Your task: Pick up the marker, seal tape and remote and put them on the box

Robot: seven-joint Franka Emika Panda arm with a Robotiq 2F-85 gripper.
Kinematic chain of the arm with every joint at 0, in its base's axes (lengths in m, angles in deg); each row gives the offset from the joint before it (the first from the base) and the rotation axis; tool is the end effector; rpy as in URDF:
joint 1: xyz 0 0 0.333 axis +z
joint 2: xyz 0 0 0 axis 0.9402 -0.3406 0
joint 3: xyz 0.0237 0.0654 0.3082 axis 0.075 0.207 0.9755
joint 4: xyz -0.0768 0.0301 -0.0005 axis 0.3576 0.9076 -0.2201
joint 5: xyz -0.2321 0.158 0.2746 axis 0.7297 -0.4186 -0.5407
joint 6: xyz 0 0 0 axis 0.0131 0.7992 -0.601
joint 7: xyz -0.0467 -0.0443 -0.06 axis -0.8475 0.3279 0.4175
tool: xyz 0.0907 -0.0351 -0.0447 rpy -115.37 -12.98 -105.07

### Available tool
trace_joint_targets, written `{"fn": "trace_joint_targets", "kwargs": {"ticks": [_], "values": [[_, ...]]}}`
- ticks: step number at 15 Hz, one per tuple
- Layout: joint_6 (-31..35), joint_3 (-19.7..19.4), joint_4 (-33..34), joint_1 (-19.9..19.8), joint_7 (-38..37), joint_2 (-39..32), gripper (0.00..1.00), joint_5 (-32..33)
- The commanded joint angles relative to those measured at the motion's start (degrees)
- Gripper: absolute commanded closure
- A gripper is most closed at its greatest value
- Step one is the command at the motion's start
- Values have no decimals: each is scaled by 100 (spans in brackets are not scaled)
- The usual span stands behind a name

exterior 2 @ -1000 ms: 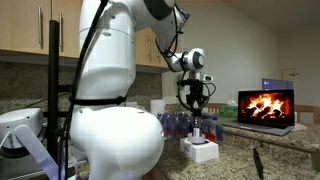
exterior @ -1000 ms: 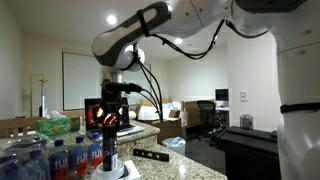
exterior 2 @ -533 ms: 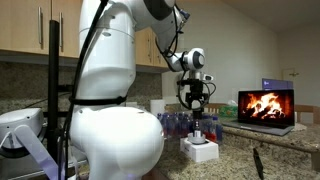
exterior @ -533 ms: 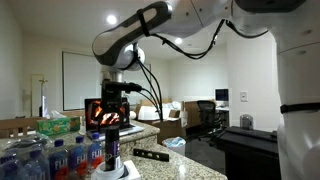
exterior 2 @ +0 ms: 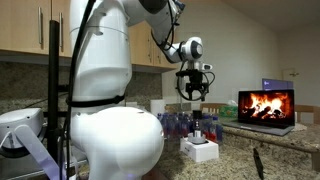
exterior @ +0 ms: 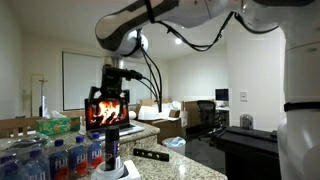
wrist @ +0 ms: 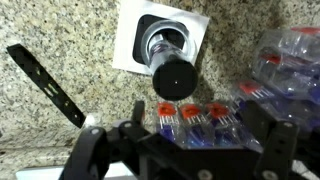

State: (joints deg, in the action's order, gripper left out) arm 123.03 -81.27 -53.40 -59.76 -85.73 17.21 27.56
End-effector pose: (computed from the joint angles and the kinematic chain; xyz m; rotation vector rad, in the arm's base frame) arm 0.5233 0.1705 0.5397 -3.0554 0.1658 -0.1562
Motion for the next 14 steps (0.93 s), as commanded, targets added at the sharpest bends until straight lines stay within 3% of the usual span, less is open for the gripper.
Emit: {"fn": "trace_joint_targets", "kwargs": {"ticks": [1, 4, 7, 9, 12, 14], "values": [[51, -108, -556, -345, -431, 971, 0, 33], [77, -456, -824, -793, -86, 1390, 0, 34], [208, -929, -858, -1295, 506, 1238, 0, 223], [285, -1169, -681, -1548, 949, 737, 0, 527], [267, -1531, -322, -1594, 2307, -226, 0, 253], [356, -1563, -109, -1575, 2932, -851, 0, 129]]}}
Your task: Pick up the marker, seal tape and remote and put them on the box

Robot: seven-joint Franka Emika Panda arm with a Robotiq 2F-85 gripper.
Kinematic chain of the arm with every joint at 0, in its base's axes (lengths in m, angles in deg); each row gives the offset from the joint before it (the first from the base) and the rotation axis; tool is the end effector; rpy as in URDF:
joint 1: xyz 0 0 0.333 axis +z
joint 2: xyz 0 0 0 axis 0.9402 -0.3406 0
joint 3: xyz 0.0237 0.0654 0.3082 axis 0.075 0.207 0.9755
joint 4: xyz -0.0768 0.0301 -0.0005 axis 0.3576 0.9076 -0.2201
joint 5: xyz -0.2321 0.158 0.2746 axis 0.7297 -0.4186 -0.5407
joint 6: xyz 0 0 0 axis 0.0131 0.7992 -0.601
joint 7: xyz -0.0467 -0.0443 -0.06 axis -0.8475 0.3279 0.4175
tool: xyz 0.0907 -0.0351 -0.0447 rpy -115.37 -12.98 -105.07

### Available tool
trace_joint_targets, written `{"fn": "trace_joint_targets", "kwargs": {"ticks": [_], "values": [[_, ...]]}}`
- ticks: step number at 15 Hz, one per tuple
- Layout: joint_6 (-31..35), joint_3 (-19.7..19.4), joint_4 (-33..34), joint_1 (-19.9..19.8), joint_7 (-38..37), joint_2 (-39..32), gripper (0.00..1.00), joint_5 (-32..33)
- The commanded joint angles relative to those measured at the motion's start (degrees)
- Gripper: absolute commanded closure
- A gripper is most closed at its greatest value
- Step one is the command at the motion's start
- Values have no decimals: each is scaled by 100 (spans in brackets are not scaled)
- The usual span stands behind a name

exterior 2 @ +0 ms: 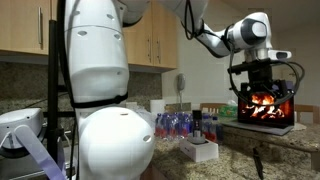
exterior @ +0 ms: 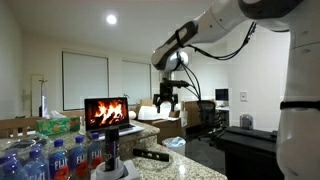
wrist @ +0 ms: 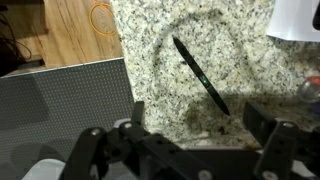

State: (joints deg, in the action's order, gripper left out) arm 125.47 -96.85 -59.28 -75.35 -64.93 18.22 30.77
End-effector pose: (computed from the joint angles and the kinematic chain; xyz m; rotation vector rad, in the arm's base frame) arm 0.5218 -0.1293 0.5030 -3.1098 0.4247 -0.1257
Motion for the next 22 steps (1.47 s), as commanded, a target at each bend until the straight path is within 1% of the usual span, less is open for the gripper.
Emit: {"fn": "trace_joint_targets", "kwargs": {"ticks": [1, 4, 10, 16, 19, 22], "values": [[156, 37, 585, -17, 1099, -1238, 0, -191], [-157, 195, 1137, -58, 1723, -1874, 0, 59], [-431, 518, 1704, -6, 2702, -2496, 0, 693], [-358, 833, 1564, -25, 3955, -2677, 0, 1011], [-242, 891, 1388, -28, 4607, -2690, 0, 1242], [-86, 926, 1230, -77, 5226, -2685, 0, 1230]]}}
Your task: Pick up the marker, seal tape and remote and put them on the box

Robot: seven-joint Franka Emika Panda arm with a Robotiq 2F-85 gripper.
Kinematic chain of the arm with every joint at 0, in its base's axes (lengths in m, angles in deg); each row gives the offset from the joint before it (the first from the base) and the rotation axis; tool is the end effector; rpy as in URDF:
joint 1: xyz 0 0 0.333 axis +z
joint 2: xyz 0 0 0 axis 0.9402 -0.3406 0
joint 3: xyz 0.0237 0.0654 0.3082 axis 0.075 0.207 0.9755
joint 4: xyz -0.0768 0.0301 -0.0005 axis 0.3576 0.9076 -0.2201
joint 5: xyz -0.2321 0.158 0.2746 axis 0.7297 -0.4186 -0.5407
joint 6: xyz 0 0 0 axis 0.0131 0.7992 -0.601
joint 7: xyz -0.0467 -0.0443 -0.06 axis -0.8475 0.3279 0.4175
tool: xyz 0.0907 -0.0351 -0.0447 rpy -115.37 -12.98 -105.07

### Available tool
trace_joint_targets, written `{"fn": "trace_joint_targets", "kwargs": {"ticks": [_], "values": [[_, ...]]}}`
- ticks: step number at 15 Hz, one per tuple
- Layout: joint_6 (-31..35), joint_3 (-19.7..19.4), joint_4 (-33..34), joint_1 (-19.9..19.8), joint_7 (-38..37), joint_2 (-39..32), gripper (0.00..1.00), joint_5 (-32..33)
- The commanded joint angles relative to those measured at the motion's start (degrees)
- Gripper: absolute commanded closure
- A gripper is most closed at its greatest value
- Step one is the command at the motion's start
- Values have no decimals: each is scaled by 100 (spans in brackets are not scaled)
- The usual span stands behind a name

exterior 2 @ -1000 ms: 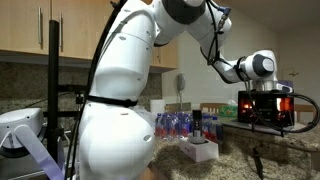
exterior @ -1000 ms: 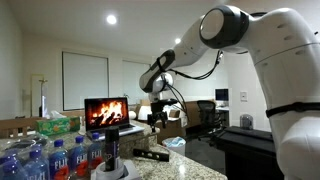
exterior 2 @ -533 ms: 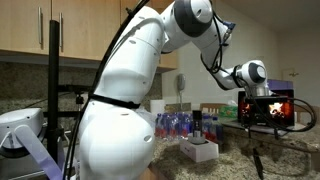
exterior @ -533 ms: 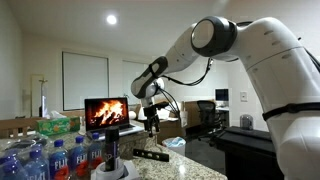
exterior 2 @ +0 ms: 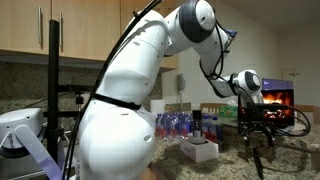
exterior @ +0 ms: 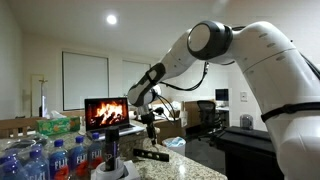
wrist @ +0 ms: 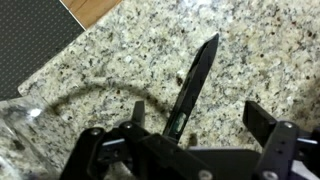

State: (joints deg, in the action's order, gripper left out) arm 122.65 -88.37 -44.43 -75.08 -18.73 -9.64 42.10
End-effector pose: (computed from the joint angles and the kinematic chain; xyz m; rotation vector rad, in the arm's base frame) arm 0.6268 -0.0676 0.3344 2.8067 1.1520 -0.3851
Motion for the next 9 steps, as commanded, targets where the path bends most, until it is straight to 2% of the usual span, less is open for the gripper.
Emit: {"fn": "trace_joint_targets", "kwargs": {"ticks": [1, 3, 9], "values": [[285, 84, -334, -114, 733, 118, 0, 37], [552, 90, -607, -145, 839, 225, 0, -123], [1046, 95, -1191, -226, 512, 400, 0, -1026]]}}
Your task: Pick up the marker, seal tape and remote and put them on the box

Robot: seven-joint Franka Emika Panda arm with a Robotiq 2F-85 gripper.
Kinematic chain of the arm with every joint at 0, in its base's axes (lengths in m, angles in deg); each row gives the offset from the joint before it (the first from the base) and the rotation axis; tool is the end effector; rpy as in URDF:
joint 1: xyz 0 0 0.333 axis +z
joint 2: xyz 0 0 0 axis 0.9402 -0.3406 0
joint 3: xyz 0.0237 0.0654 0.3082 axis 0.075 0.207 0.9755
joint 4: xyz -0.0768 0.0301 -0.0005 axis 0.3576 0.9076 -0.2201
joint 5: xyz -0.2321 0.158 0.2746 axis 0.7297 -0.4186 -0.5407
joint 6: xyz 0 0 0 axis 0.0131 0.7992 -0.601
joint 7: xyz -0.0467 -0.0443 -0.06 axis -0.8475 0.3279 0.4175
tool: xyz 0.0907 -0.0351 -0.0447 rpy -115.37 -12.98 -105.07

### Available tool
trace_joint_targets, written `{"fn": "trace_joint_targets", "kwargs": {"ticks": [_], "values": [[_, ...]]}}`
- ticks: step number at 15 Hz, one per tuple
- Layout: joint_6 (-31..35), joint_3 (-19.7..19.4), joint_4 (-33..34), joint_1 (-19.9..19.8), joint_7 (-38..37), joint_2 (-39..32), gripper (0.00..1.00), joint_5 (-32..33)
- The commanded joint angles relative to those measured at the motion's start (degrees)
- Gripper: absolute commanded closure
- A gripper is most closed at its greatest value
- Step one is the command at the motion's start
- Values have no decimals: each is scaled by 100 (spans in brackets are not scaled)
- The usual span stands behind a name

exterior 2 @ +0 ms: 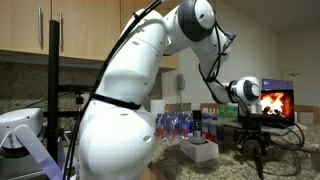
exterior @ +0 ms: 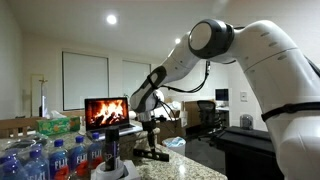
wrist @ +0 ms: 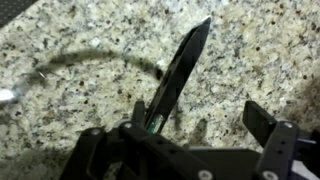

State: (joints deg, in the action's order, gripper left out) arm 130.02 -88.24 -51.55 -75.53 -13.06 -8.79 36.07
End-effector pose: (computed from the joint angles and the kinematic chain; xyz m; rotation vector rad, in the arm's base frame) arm 0.6078 -0.0608 0.2982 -2.8498 -1.2620 0.3023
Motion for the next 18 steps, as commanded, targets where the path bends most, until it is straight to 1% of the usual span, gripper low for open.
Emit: {"fn": "trace_joint_targets", "kwargs": {"ticks": [1, 2, 4, 7, 10, 15, 18], "values": [[385, 65, -559, -206, -93, 344, 0, -579], [437, 50, -620, -218, -158, 369, 0, -707], [589, -41, -705, -216, -449, 401, 0, -746], [770, -120, -811, -213, -839, 501, 0, -684], [861, -94, -837, -154, -1033, 619, 0, -610], [797, 33, -821, -51, -888, 741, 0, -588], [659, 170, -755, 30, -748, 673, 0, -599]]}}
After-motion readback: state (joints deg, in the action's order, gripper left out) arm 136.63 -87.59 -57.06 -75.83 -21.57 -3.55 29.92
